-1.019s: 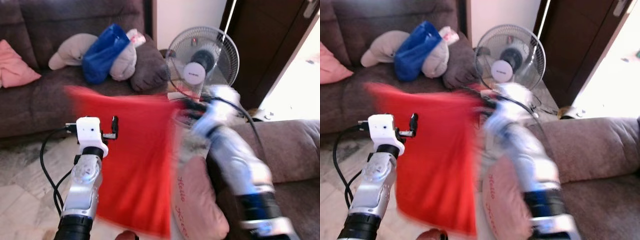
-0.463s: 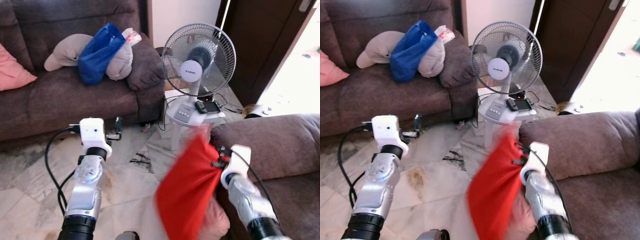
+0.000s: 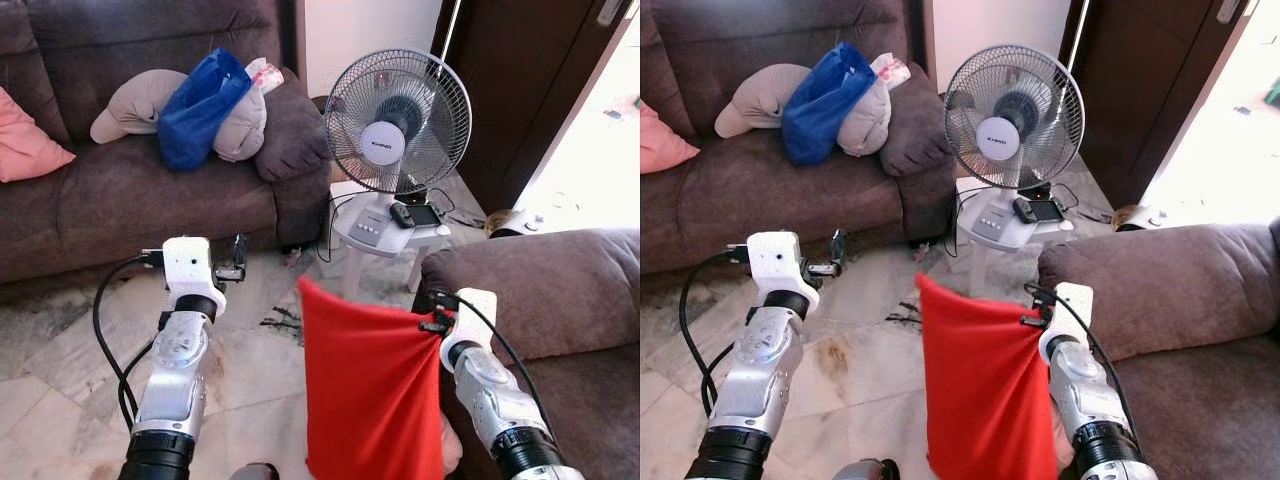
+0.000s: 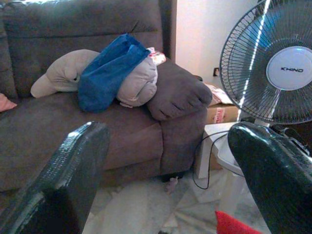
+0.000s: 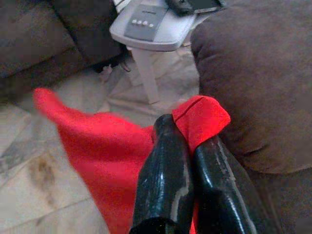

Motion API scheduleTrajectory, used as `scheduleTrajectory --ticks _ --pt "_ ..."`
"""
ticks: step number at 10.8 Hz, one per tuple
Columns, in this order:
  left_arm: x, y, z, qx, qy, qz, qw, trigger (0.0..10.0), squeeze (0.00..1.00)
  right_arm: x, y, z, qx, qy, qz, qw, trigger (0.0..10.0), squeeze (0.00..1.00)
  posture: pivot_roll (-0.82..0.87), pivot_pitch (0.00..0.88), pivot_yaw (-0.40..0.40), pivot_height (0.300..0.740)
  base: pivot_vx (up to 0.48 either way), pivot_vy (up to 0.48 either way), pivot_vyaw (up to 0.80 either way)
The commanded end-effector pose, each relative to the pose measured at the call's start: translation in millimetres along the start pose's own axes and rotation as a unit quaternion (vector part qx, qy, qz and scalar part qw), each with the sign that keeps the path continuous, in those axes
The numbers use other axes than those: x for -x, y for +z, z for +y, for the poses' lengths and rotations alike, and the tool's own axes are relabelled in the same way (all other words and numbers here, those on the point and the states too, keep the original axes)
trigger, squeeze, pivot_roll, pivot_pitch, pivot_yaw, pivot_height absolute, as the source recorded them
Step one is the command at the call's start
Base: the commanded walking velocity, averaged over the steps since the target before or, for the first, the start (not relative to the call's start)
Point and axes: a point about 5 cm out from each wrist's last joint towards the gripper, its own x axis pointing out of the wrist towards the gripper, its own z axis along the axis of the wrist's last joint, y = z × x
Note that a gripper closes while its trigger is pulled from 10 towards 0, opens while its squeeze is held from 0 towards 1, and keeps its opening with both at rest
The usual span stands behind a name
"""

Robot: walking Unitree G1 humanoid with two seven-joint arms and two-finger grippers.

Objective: Move the pillow to the sofa from floor

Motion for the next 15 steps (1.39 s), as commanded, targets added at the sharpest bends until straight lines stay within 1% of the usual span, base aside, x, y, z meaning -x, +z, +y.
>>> scheduleTrajectory --ticks 1,3,4,5,6,7,8,9,10,11,12,13,14,15 --pt "2.9 -9 3.0 0.026 0.006 0.026 0.999 10.0 0.00 -2.2 28 5.5 0.005 0.016 -0.062 0.998 10.0 0.00 0.07 0.005 -0.017 0.740 0.000 0.000 0.00" --pt "6.9 -19 12.0 0.062 0.020 0.055 0.996 10.0 0.00 -2.0 29 10.2 0.008 0.042 -0.062 0.997 10.0 0.00 0.08 0.007 -0.016 0.740 0.000 0.000 0.00" --pt "9.2 -24 22.3 0.075 0.041 0.065 0.994 10.0 0.00 -2.4 27 2.5 0.030 0.023 -0.055 0.998 10.0 0.00 0.08 0.008 -0.017 0.740 0.000 0.000 0.00" --pt "10.6 -30 34.4 0.108 0.069 0.081 0.988 10.0 0.00 -2.6 22 -9.0 0.032 -0.002 -0.039 0.999 10.0 0.00 0.08 0.008 -0.017 0.740 0.000 0.000 0.00" --pt "15.0 -41 45.4 0.144 0.096 0.106 0.979 10.0 0.00 -0.7 15 -14.1 0.045 0.002 -0.027 0.999 10.0 0.00 0.07 0.008 -0.016 0.740 0.000 0.000 0.00" --pt "17.0 -44 49.1 0.152 0.103 0.111 0.977 10.0 0.00 0.3 12 -15.2 0.043 0.020 -0.019 0.999 10.0 0.00 0.08 0.009 -0.015 0.740 0.000 0.000 0.00" --pt "19.3 -47 51.5 0.184 0.099 0.118 0.971 10.0 0.00 8.8 11 -1.3 0.035 0.157 -0.018 0.987 10.0 0.00 0.08 0.011 -0.015 0.740 0.000 0.000 0.00" --pt "19.8 -49 51.1 0.204 0.090 0.123 0.967 10.0 0.00 12.9 12 3.1 0.049 0.191 -0.025 0.980 10.0 0.00 0.07 0.012 -0.015 0.740 0.000 0.000 0.00" --pt "22.6 -54 52.5 0.224 0.083 0.134 0.962 10.0 0.00 18.3 13 6.4 0.056 0.235 -0.029 0.970 10.0 0.00 0.07 0.013 -0.015 0.740 0.000 0.000 0.00" --pt "27.5 -62 56.8 0.220 0.087 0.149 0.960 10.0 0.00 23.0 11 6.2 0.065 0.265 -0.030 0.961 10.0 0.00 0.07 0.015 -0.016 0.740 0.000 0.000 0.00" --pt "34.4 -70 59.3 0.194 0.080 0.167 0.963 10.0 0.00 26.2 7 4.5 0.074 0.281 -0.020 0.957 10.0 0.00 0.07 0.016 -0.018 0.740 0.000 0.000 0.00" --pt "37.0 -72 59.7 0.175 0.071 0.173 0.967 10.0 0.00 28.5 3 4.6 0.086 0.293 -0.013 0.952 10.0 0.00 0.07 0.017 -0.019 0.740 0.000 0.000 0.00" --pt "41.9 -76 60.9 0.146 0.049 0.186 0.970 10.0 0.00 36.1 -4 5.4 0.095 0.334 0.004 0.938 10.0 0.00 0.08 0.018 -0.020 0.740 0.000 0.000 0.00" --pt "46.6 -79 65.5 0.133 0.046 0.197 0.970 10.0 0.00 43.0 -10 6.8 0.111 0.366 0.025 0.924 10.0 0.00 0.07 0.019 -0.020 0.740 0.000 0.000 0.00"
